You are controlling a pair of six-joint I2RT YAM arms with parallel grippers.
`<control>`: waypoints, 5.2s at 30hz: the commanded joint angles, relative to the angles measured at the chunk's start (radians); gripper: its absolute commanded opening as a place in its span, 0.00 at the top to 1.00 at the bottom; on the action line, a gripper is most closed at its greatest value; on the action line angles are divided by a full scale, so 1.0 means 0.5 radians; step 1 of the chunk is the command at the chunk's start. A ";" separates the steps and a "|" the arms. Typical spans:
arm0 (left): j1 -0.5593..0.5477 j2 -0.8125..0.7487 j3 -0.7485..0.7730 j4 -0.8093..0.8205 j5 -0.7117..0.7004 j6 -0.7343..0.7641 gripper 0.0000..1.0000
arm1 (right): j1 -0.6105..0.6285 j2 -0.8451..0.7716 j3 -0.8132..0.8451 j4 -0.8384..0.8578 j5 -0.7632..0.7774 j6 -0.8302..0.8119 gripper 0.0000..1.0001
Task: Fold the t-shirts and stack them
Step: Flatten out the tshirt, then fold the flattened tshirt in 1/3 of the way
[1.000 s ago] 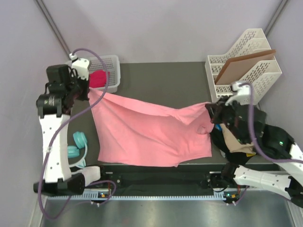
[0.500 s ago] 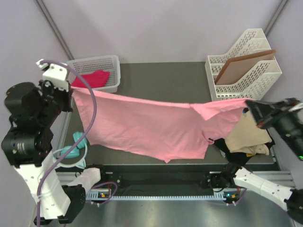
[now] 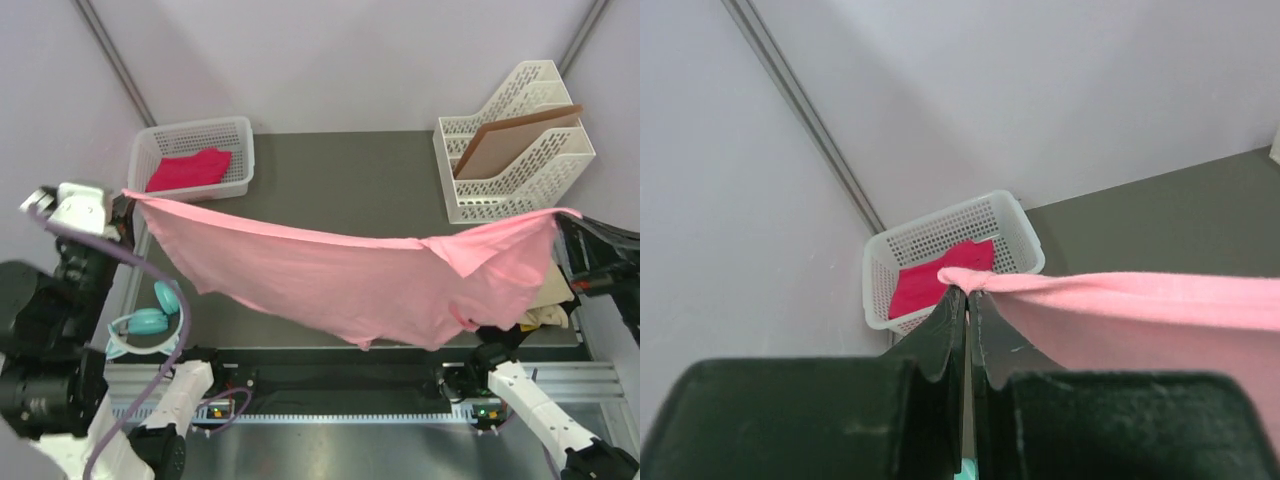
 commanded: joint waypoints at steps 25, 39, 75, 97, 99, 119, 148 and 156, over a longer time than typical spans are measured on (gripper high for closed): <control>0.007 0.159 0.003 0.027 0.072 0.048 1.00 | -0.001 0.098 -0.102 0.012 -0.115 -0.057 1.00; 0.007 0.036 0.365 -0.022 0.198 -0.071 0.99 | -0.062 -0.001 0.542 -0.221 -0.192 -0.002 1.00; 0.010 1.757 -1.145 1.159 -0.612 0.527 1.00 | -0.099 1.940 -0.645 1.027 0.431 -0.177 1.00; -0.030 1.362 -1.337 0.883 -0.471 0.585 1.00 | -0.084 1.582 -0.844 0.669 0.455 -0.030 1.00; -0.033 1.233 -1.396 0.840 -0.425 0.609 1.00 | -0.083 1.518 -0.896 0.638 0.468 -0.008 1.00; -0.045 0.898 -2.120 0.742 -0.238 0.597 1.00 | -0.044 1.401 -1.314 0.536 0.501 0.145 1.00; -0.045 0.708 -2.004 0.509 -0.140 0.591 0.29 | 0.328 1.640 -1.118 0.242 0.937 0.320 0.31; -0.042 0.934 -1.979 0.836 -0.180 0.490 0.27 | 0.236 2.231 -0.722 0.371 0.888 0.246 0.42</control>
